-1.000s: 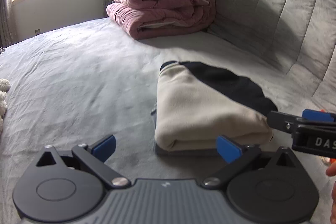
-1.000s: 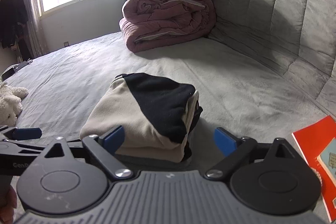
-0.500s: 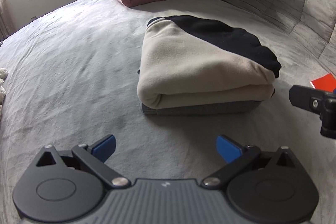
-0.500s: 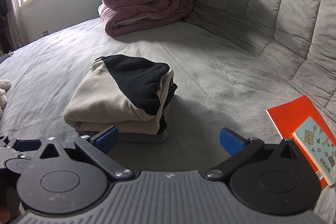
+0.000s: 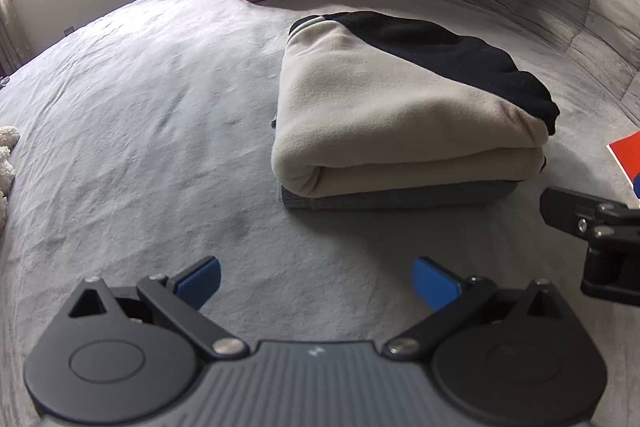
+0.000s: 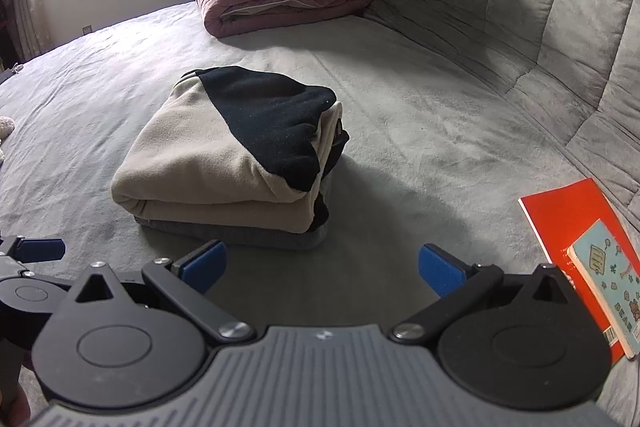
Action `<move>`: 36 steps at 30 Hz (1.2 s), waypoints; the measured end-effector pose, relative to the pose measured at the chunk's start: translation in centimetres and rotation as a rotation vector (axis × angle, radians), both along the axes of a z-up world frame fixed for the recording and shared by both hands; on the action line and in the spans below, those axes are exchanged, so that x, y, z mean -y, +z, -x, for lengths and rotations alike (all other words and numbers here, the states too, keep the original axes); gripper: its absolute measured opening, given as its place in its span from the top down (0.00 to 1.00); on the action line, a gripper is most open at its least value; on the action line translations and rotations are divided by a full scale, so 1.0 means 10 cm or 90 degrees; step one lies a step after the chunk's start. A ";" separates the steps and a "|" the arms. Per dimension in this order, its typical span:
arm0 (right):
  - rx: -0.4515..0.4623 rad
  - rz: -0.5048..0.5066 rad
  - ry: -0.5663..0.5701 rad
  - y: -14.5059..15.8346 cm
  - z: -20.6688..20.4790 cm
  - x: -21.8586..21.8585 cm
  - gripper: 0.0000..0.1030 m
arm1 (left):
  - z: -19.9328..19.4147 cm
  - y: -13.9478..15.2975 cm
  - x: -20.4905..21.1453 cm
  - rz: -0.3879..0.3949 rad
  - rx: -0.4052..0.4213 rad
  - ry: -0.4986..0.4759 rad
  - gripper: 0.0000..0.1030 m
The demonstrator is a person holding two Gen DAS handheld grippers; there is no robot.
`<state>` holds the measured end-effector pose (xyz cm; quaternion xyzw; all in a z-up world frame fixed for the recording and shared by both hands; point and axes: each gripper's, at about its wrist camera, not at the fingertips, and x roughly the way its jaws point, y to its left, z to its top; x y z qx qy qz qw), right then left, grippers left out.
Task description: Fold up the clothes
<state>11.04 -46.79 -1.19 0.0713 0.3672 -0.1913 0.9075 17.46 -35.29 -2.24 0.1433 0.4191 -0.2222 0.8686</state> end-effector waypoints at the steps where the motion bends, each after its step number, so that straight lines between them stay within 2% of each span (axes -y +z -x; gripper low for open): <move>1: 0.001 -0.001 0.004 0.00 0.00 -0.01 0.00 | 0.00 0.00 0.00 0.000 0.000 -0.001 0.01; 36: 0.015 0.005 0.027 0.03 0.00 -0.09 0.00 | 0.00 -0.01 -0.01 -0.003 0.004 -0.008 0.01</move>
